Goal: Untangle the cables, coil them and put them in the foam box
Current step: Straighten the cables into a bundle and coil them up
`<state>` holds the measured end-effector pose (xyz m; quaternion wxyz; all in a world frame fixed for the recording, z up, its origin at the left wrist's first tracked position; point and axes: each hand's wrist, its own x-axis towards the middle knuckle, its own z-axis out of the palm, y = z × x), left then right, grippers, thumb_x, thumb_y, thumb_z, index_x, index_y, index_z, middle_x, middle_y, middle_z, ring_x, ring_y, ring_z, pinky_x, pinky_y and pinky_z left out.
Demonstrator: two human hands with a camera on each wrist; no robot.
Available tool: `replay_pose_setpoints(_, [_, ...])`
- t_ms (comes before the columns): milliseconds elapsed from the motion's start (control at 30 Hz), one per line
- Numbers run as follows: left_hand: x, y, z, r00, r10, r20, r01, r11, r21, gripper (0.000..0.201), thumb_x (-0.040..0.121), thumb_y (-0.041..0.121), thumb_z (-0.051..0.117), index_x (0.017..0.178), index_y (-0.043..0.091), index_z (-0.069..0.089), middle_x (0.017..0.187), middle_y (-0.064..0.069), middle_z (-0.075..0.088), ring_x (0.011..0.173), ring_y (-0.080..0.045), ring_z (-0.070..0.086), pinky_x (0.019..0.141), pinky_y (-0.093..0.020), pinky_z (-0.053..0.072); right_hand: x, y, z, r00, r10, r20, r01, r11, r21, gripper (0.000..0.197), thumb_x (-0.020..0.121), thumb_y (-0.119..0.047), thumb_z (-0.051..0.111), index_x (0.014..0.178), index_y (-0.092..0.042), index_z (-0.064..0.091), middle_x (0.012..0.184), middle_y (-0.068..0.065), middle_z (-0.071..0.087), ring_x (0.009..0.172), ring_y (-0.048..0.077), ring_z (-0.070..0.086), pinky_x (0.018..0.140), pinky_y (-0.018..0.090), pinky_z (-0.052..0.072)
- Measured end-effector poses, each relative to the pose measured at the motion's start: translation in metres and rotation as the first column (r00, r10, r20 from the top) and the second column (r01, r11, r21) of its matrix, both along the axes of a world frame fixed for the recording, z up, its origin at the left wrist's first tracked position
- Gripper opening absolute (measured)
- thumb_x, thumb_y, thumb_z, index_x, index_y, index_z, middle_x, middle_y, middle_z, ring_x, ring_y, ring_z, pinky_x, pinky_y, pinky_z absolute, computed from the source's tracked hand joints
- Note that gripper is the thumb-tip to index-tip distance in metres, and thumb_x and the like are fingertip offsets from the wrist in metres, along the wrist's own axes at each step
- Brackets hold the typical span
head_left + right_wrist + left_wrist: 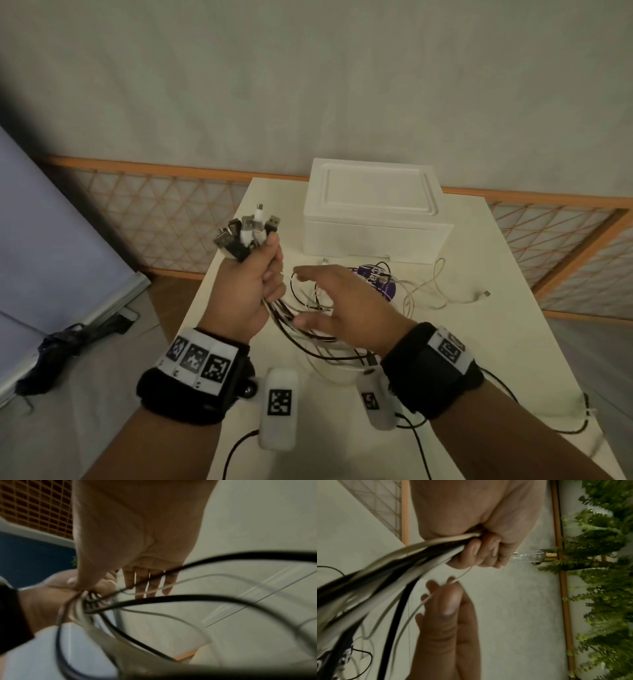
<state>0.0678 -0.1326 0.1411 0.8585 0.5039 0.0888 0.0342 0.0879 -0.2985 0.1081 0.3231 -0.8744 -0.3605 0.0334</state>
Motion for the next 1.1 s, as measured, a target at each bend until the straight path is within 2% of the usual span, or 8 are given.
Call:
replay_pose_setpoints(133, [0.002,0.006,0.004,0.997,0.062,0.051,-0.058,0.995,-0.083,0.025,0.080,0.033,0.059,0.068,0.013,0.049,0.044,0.009,0.032,0.032,-0.003,0.024,0.035,-0.017,0.023,0.006,-0.022,-0.013,0.957,-0.287,-0.033,0.288,0.938,0.195,0.062,0.085,-0.064,0.042,0.131,-0.023,0.049,0.119,-0.009,0.059,0.113,0.007,0.050,0.100,0.030,0.041])
replay_pose_setpoints(333, [-0.009,-0.034,-0.002,0.992,-0.035,0.122,0.039,0.999,-0.032,0.032,0.086,0.029,0.057,0.061,0.010,0.050,0.042,0.006,0.031,0.032,-0.004,0.025,0.035,-0.017,0.025,-0.013,0.005,0.006,0.955,0.026,-0.296,0.030,0.982,0.186,0.071,0.070,-0.016,0.072,0.132,-0.018,0.038,0.112,-0.003,0.061,0.100,0.011,0.059,0.086,0.030,0.049])
replay_pose_setpoints(467, [-0.010,-0.028,0.009,0.985,-0.040,0.166,0.038,0.999,0.013,0.038,0.086,0.036,0.064,0.058,0.014,0.051,0.045,0.005,0.031,0.034,-0.006,0.027,0.038,-0.018,0.028,-0.023,0.005,0.006,0.968,0.009,-0.251,-0.010,1.000,-0.005,0.038,0.074,-0.019,0.071,0.103,-0.013,0.047,0.077,-0.002,0.055,0.071,0.016,0.054,0.064,0.030,0.044])
replay_pose_setpoints(600, [-0.007,-0.010,0.025,0.962,-0.021,0.272,0.002,0.997,0.072,0.046,0.069,0.056,0.075,0.061,0.020,0.048,0.050,0.005,0.038,0.045,-0.009,0.037,0.046,-0.021,0.039,-0.022,-0.033,-0.004,0.973,-0.070,-0.218,0.047,0.993,-0.109,0.011,0.083,-0.019,0.063,0.093,-0.015,0.060,0.080,0.003,0.062,0.071,0.015,0.058,0.067,0.033,0.049])
replay_pose_setpoints(800, [-0.013,-0.042,0.025,0.963,-0.119,0.241,0.014,0.918,0.397,0.019,0.084,0.049,0.058,0.076,0.035,0.068,0.075,0.005,0.064,0.074,-0.019,0.054,0.068,-0.036,0.042,-0.020,-0.057,0.013,0.897,0.069,-0.437,0.055,0.962,0.266,0.069,0.073,-0.020,0.069,0.137,-0.015,0.043,0.134,-0.004,0.052,0.124,0.002,0.047,0.104,0.017,0.037])
replay_pose_setpoints(900, [-0.023,-0.064,0.020,0.934,-0.290,0.206,0.112,0.790,0.603,0.026,0.087,0.049,0.057,0.100,0.030,0.070,0.100,0.016,0.069,0.103,0.001,0.060,0.089,-0.020,0.043,-0.027,-0.027,0.017,0.960,-0.037,-0.276,0.092,0.978,0.189,0.077,0.072,-0.032,0.077,0.137,-0.019,0.037,0.122,-0.010,0.058,0.110,-0.001,0.055,0.094,0.023,0.047])
replay_pose_setpoints(1000, [-0.024,-0.068,0.018,0.924,-0.319,0.211,0.175,0.843,0.508,0.021,0.087,0.040,0.056,0.095,0.028,0.071,0.103,0.007,0.072,0.109,-0.006,0.061,0.099,-0.025,0.042,-0.033,-0.024,0.011,0.961,-0.227,-0.159,0.252,0.954,0.161,0.038,0.079,-0.022,0.065,0.112,-0.023,0.046,0.069,-0.008,0.057,0.060,0.002,0.055,0.056,0.029,0.044])
replay_pose_setpoints(1100, [-0.027,-0.069,0.021,0.962,-0.212,0.171,0.189,0.972,0.142,0.024,0.090,0.037,0.059,0.074,0.021,0.067,0.069,-0.005,0.070,0.085,-0.025,0.070,0.088,-0.042,0.051,-0.039,-0.044,0.012,0.949,-0.313,-0.025,0.313,0.950,0.005,0.038,0.085,-0.025,0.060,0.121,-0.030,0.048,0.066,-0.015,0.052,0.061,0.001,0.048,0.063,0.029,0.045])
